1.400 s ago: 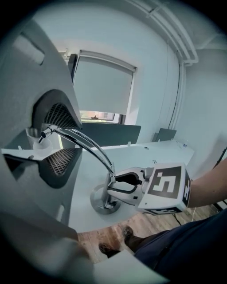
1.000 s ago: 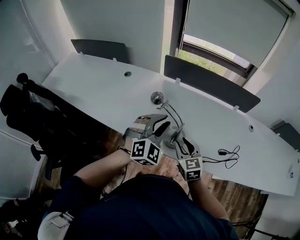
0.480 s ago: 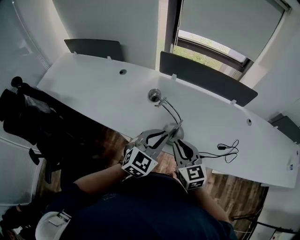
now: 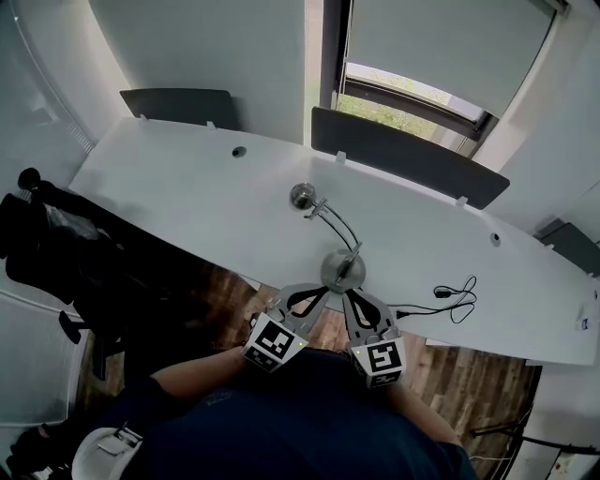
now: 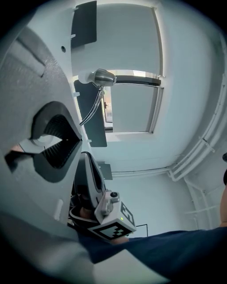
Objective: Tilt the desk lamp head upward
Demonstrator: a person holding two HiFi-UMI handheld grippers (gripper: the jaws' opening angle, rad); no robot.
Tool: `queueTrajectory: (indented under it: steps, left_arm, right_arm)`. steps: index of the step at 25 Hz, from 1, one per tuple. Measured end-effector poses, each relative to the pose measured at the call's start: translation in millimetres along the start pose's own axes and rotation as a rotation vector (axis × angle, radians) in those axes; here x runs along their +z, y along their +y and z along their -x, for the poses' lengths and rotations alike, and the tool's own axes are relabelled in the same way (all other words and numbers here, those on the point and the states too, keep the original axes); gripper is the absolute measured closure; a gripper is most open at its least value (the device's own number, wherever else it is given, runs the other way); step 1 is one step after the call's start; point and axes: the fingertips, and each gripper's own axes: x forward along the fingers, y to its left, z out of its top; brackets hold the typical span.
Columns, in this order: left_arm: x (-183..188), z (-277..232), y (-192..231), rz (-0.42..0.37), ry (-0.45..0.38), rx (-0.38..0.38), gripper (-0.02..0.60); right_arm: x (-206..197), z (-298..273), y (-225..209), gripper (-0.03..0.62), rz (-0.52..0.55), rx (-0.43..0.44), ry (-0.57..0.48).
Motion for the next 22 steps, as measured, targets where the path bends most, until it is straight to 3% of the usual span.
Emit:
queueTrajectory:
  steps: [9, 22]
  left_arm:
    - [2, -7, -18, 0.004, -0.051, -0.066, 0.575]
    - [0, -10, -22, -0.011, -0.019, -0.077, 0.575]
  right_arm:
    - [0, 5, 3, 0.583, -0.003, 0.018, -0.016]
    - [-1, 6, 0, 0.583, 0.027, 0.024, -0.004]
